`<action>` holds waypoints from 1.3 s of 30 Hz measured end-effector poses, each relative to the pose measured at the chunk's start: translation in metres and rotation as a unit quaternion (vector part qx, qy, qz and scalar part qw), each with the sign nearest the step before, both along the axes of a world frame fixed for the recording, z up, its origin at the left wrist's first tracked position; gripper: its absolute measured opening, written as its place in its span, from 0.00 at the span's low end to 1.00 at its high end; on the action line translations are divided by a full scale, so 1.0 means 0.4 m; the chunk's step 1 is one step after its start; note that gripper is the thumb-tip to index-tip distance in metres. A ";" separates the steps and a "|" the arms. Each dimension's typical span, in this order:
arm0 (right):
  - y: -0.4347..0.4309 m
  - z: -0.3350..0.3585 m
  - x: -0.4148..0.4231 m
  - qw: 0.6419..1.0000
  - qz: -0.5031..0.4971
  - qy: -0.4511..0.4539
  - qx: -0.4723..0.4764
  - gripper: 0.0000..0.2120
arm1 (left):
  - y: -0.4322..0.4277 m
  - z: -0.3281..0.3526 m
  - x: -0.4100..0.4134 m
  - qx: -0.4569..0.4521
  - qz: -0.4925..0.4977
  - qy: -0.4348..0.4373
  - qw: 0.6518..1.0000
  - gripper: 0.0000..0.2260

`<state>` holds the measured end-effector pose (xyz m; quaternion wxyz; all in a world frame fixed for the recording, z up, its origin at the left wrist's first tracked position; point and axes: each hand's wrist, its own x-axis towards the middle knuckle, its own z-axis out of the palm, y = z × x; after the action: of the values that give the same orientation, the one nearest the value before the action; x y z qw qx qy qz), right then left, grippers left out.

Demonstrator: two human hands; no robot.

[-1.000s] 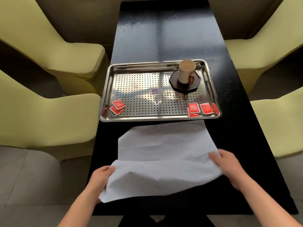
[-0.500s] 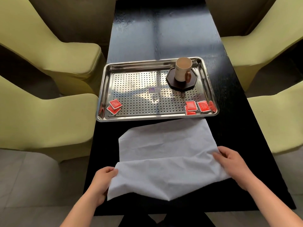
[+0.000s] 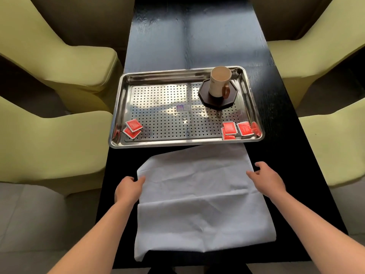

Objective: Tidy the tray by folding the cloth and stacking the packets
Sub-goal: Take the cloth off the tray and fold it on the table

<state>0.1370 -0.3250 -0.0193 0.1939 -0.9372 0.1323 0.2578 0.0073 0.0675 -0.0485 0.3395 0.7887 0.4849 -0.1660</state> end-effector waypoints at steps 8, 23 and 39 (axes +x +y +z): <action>0.043 -0.070 -0.016 0.999 -0.012 -0.024 0.017 0.11 | 0.043 -0.052 0.111 0.036 0.067 -0.128 0.989 0.12; -0.093 -0.047 -0.303 0.980 -0.157 -0.004 0.123 0.07 | 0.027 -0.021 -0.220 0.013 -0.012 -0.062 0.998 0.24; -0.058 0.020 -0.495 0.971 -0.086 0.110 0.193 0.07 | 0.015 -0.001 -0.389 -0.189 0.084 -0.005 0.978 0.19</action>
<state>-0.0608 -0.3480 -0.0115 0.3772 -0.8329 0.1804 0.3626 -0.1483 0.0734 -0.0489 0.4974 0.6676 0.5078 -0.2213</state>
